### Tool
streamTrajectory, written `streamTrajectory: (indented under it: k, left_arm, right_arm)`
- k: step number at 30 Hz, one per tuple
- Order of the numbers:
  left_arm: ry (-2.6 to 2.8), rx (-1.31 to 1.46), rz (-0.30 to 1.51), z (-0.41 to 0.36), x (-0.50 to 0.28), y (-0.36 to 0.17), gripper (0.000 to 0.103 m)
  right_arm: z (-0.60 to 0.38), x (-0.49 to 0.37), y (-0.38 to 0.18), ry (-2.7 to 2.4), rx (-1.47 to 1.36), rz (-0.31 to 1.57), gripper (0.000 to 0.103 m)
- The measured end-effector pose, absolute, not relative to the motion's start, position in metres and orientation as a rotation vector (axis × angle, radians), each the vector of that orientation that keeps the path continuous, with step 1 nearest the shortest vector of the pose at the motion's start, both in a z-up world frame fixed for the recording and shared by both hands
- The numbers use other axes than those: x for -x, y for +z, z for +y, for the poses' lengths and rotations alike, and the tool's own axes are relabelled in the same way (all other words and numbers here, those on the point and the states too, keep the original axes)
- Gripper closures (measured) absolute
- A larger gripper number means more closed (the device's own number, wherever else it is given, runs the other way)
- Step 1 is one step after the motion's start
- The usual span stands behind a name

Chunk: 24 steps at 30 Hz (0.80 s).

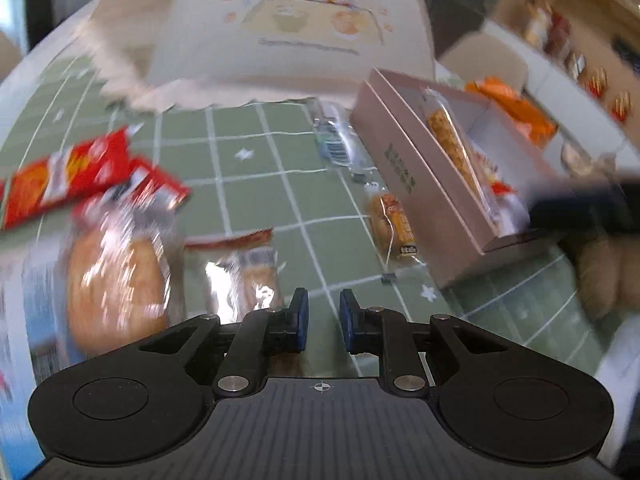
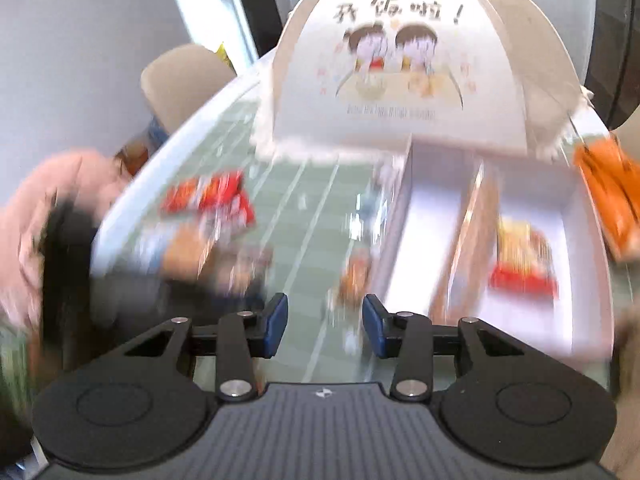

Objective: Organize snacks

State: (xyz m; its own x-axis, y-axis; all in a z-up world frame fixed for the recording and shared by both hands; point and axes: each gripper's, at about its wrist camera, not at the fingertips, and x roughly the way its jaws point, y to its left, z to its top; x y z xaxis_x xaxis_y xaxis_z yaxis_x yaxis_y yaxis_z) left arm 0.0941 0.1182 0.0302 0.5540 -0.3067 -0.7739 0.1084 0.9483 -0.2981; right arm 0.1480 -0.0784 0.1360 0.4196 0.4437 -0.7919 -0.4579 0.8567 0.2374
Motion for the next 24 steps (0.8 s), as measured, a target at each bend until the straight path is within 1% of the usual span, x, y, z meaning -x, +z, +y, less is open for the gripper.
streamTrajectory:
  k: [3, 4, 5, 7, 10, 13, 15, 20, 24]
  left_arm:
    - [-0.224, 0.396, 0.915, 0.140, -0.076, 0.035, 0.082]
    - [-0.214, 0.444, 0.903, 0.146, -0.069, 0.036, 0.082]
    - [-0.206, 0.479, 0.891, 0.150, -0.063, 0.037, 0.082]
    - [-0.193, 0.525, 0.864, 0.158, -0.048, 0.042, 0.082]
    - [-0.210, 0.576, 0.821, 0.165, -0.031, 0.053, 0.082]
    - [-0.203, 0.564, 0.796, 0.171, -0.019, 0.062, 0.082]
    - [-0.192, 0.571, 0.786, 0.179, -0.013, 0.065, 0.082]
    - [-0.170, 0.595, 0.793, 0.193, -0.005, 0.063, 0.082]
    - [-0.175, 0.613, 0.809, 0.195, -0.006, 0.058, 0.082]
  right_arm:
    - [-0.056, -0.215, 0.149, 0.545, -0.019, 1.041, 0.063]
    - [-0.043, -0.237, 0.148, 0.535, 0.013, 1.053, 0.070]
    - [-0.031, -0.257, 0.143, 0.519, 0.043, 1.073, 0.079]
    - [-0.010, -0.293, 0.125, 0.476, 0.061, 1.139, 0.088]
    - [0.016, -0.322, 0.094, 0.378, 0.136, 1.160, 0.089]
    - [0.045, -0.327, 0.073, 0.286, 0.352, 1.072, 0.089]
    - [0.058, -0.331, 0.063, 0.256, 0.438, 1.053, 0.089]
    - [0.074, -0.336, 0.044, 0.212, 0.581, 1.028, 0.089]
    - [0.074, -0.338, 0.037, 0.219, 0.611, 1.027, 0.089]
